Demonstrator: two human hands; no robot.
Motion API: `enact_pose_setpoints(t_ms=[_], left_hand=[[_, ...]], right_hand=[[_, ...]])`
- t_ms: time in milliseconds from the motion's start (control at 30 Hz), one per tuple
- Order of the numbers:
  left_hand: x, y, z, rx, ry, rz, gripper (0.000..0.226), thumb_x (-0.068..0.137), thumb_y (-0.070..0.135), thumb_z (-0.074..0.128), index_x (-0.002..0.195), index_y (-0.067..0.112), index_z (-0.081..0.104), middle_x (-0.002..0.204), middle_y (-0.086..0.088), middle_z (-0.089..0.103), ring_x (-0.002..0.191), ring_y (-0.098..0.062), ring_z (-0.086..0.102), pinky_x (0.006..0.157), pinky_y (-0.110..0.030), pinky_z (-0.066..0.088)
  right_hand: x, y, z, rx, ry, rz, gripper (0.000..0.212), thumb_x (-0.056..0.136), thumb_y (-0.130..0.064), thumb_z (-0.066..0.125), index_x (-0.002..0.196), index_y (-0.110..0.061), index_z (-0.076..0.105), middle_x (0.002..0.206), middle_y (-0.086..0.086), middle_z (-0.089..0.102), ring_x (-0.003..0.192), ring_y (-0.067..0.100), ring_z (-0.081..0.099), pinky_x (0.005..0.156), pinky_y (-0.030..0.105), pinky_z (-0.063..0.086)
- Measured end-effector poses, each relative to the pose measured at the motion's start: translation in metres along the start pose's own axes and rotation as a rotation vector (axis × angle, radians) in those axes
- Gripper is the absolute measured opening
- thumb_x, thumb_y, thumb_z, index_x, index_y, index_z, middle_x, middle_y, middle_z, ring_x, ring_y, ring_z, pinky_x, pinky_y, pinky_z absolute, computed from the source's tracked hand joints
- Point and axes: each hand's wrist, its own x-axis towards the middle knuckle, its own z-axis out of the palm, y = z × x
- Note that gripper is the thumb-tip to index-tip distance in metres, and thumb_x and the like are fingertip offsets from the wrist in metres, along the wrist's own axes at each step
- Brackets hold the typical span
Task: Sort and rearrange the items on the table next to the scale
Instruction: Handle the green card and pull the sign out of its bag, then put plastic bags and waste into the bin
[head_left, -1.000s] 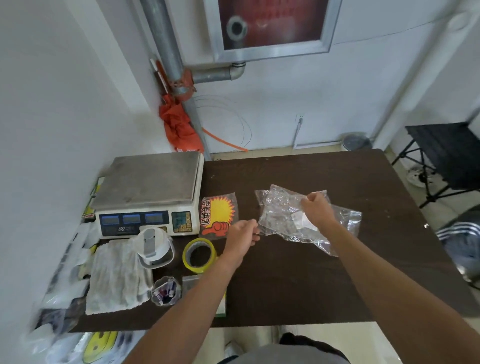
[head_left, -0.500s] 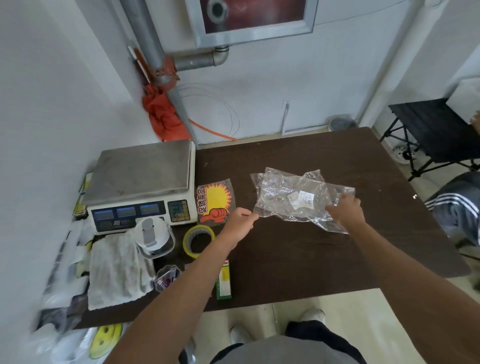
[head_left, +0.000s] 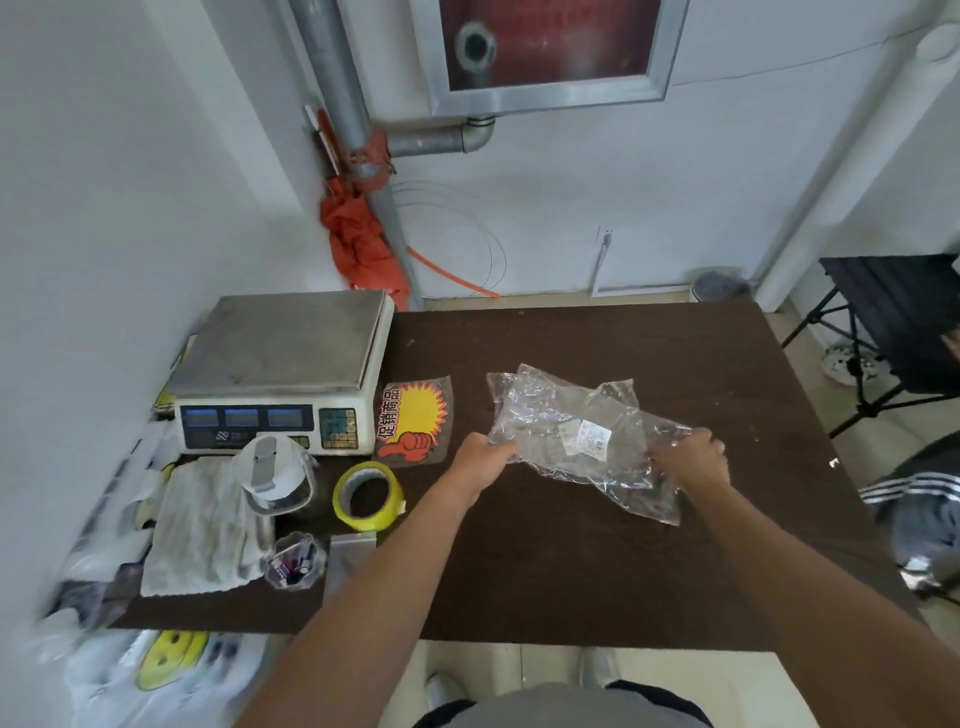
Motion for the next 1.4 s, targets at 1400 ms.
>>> enact_pose_setpoints(t_ms=[1400], left_hand=[[-0.118,-0.109,-0.078,-0.418,0.595,-0.102,0.013,0.097,0.015,0.058,0.097,0.005,0.067,0.086,-0.011,0.074,0.066,-0.016,0.070,0.069,-0.031,0.056]], right_hand=[[-0.160,-0.119,0.106,-0.198,-0.247,-1.144,0.040,0.088,-0.017,0.060,0.127,-0.009,0.053,0.124,0.012,0.052,0.117,0.031,0.052,0.098,0.042,0.043]])
